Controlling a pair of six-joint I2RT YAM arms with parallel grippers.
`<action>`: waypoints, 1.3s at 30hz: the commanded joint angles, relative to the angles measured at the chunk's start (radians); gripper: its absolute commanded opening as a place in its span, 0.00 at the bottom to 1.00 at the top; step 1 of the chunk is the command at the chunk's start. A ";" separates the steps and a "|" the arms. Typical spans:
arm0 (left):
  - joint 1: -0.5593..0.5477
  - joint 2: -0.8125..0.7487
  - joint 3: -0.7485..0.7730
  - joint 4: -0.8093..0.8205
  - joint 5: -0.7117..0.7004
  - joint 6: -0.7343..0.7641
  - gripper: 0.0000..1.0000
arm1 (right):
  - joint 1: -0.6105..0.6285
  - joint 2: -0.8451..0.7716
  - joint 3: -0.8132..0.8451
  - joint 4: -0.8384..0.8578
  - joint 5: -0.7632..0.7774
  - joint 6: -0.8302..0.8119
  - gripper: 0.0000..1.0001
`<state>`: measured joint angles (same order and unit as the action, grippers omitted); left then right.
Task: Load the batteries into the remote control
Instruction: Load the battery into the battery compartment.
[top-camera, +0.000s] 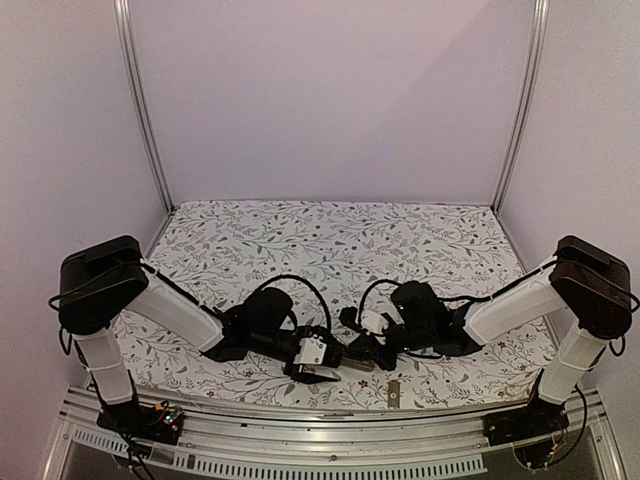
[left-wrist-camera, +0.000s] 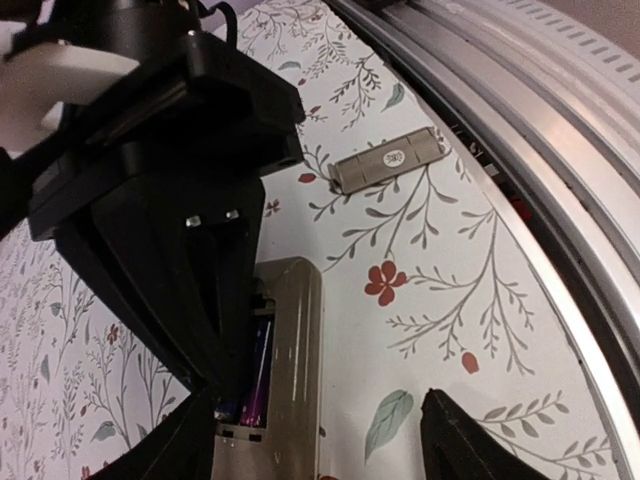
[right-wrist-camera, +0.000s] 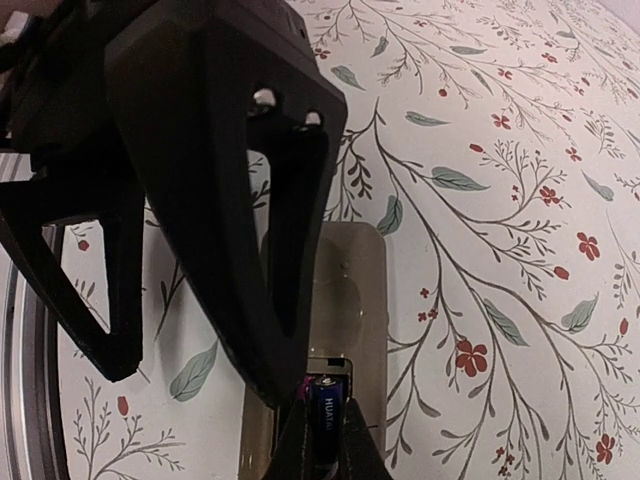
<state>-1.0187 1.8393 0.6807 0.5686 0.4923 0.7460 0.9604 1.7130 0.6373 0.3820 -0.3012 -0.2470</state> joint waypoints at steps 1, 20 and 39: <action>-0.027 0.041 0.016 0.028 -0.056 0.057 0.69 | 0.018 -0.004 -0.061 -0.118 -0.037 -0.016 0.04; -0.063 0.098 0.051 0.043 -0.154 0.061 0.70 | 0.018 0.000 -0.066 -0.101 -0.034 -0.050 0.05; -0.064 0.073 0.014 0.099 -0.147 0.067 0.59 | 0.018 0.010 -0.061 -0.104 -0.020 -0.032 0.05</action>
<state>-1.0718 1.8965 0.6983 0.6559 0.3248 0.8173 0.9623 1.6966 0.6044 0.4084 -0.3016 -0.2890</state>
